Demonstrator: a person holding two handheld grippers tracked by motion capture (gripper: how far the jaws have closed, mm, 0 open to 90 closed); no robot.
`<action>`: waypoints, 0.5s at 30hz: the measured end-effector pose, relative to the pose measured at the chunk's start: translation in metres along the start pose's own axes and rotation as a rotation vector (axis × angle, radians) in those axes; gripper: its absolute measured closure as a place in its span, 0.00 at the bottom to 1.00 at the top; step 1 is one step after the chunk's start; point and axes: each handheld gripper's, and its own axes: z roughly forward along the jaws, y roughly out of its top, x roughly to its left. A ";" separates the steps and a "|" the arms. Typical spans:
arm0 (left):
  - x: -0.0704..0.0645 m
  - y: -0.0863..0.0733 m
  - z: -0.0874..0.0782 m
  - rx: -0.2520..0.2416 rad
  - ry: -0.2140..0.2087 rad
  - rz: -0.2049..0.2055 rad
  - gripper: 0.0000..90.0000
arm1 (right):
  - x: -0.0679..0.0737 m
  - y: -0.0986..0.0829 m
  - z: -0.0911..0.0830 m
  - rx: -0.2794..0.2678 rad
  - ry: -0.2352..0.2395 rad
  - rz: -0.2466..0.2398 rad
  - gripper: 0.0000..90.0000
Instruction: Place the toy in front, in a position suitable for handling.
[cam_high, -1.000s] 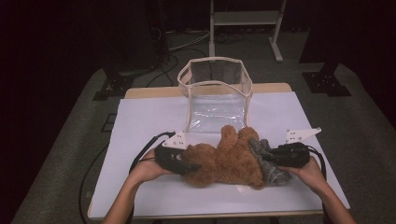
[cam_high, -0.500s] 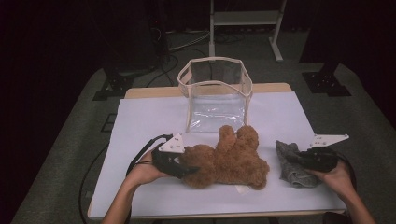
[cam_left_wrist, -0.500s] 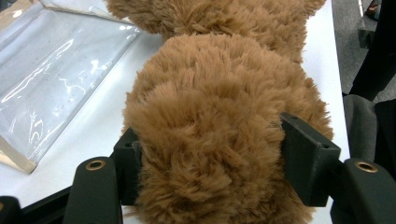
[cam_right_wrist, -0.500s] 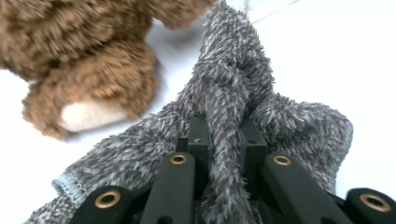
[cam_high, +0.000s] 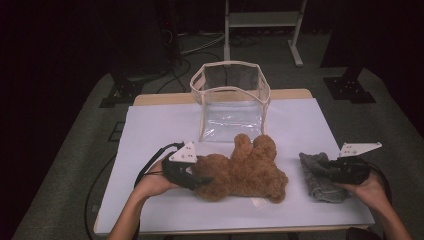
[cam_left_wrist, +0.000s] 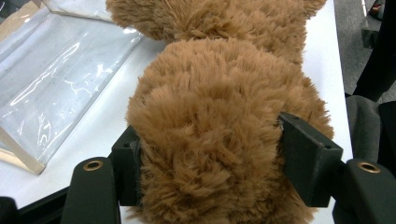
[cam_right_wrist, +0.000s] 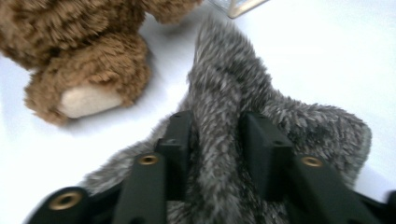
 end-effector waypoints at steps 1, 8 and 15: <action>0.000 0.000 0.000 0.001 -0.001 0.002 0.36 | 0.000 0.000 0.000 0.000 0.000 0.000 0.61; 0.000 -0.001 -0.003 -0.008 0.002 0.000 0.36 | 0.025 0.029 -0.006 -0.096 0.075 -0.069 0.46; -0.001 -0.003 -0.006 -0.020 0.007 0.006 0.34 | 0.065 0.049 0.031 -0.109 0.227 -0.199 0.39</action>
